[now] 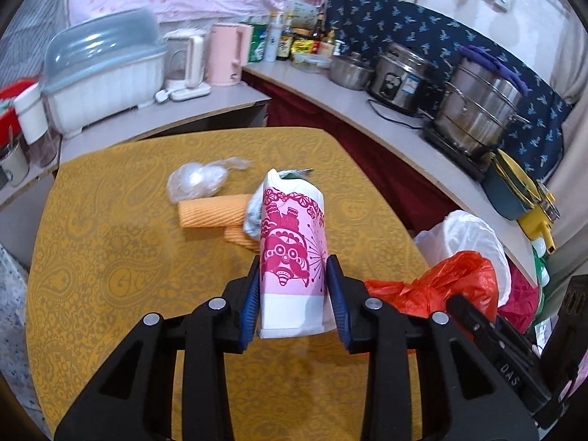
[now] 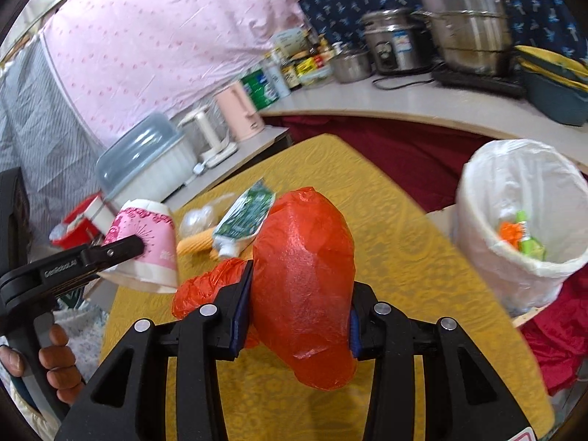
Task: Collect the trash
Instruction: 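Carry the red bag and pink cup over the white bin and open both grippers, then move both grippers back from the bin to the remaining trash, then grasp the green-and-white tube with the right gripper while the left gripper grasps the plastic wrap, then carry the tube and plastic wrap over the white bin and open both grippers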
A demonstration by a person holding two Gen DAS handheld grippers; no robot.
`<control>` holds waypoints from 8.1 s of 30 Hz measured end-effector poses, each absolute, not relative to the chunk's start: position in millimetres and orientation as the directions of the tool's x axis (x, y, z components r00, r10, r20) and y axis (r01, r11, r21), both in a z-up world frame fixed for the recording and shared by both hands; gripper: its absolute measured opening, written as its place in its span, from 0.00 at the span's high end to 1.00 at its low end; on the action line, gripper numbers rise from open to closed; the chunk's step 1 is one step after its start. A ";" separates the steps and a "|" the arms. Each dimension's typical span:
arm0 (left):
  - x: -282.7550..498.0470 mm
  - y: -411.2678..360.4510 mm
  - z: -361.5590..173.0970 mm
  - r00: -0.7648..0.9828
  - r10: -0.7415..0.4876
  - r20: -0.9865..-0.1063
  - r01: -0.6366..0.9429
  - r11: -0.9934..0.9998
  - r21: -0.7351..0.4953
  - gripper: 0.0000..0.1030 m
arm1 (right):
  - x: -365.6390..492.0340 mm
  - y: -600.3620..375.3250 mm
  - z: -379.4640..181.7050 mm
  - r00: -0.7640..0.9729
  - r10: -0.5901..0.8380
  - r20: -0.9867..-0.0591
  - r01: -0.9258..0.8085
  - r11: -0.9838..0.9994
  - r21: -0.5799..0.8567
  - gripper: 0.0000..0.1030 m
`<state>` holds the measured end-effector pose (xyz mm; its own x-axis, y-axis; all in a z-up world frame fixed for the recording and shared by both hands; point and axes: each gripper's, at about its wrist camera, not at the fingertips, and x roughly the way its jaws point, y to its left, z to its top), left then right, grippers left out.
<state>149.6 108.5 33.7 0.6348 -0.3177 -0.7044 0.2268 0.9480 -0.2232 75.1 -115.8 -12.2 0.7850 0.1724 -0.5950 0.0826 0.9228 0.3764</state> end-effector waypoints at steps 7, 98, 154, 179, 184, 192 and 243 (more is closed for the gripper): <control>136.6 52.0 52.3 0.624 -0.369 -0.689 0.327 0.924 -0.199 0.68 | 43.9 -180.2 9.1 0.840 0.061 -0.539 0.195 0.894 0.404 0.62; 190.9 -55.4 41.3 0.656 -0.362 -0.663 0.352 0.923 -0.155 0.19 | 83.9 -273.6 32.5 0.859 -0.117 -0.498 0.330 0.870 0.366 0.35; 371.6 184.8 -93.9 0.547 -0.231 -0.805 0.140 0.973 -0.184 0.19 | 312.5 -19.8 -103.6 0.617 0.267 -0.740 -0.006 0.942 0.335 0.35; 329.8 166.0 -63.8 0.563 -0.301 -0.769 0.202 0.953 -0.226 0.84 | 279.0 -15.8 -71.7 0.655 0.374 -0.656 -0.075 0.897 0.436 0.80; 306.9 160.2 -35.1 0.591 -0.312 -0.744 0.211 0.950 -0.231 0.84 | 257.2 -28.5 -50.0 0.687 0.364 -0.629 -0.073 0.895 0.439 0.82; 265.8 136.1 -0.5 0.612 -0.345 -0.712 0.262 0.937 -0.230 0.84 | 214.6 -56.9 -16.6 0.741 0.343 -0.577 -0.062 0.891 0.451 0.82; 162.1 -231.5 4.4 0.338 -0.563 -0.754 0.699 0.687 -0.199 0.79 | -8.2 -394.4 9.2 0.854 -0.190 -0.484 0.440 0.760 0.479 0.82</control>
<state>162.1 -231.5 4.4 0.3382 -0.5626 -0.7544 0.6986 0.6872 -0.1993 -8.2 -394.4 9.2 0.8540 -0.1898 -0.4845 0.4403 0.7596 0.4787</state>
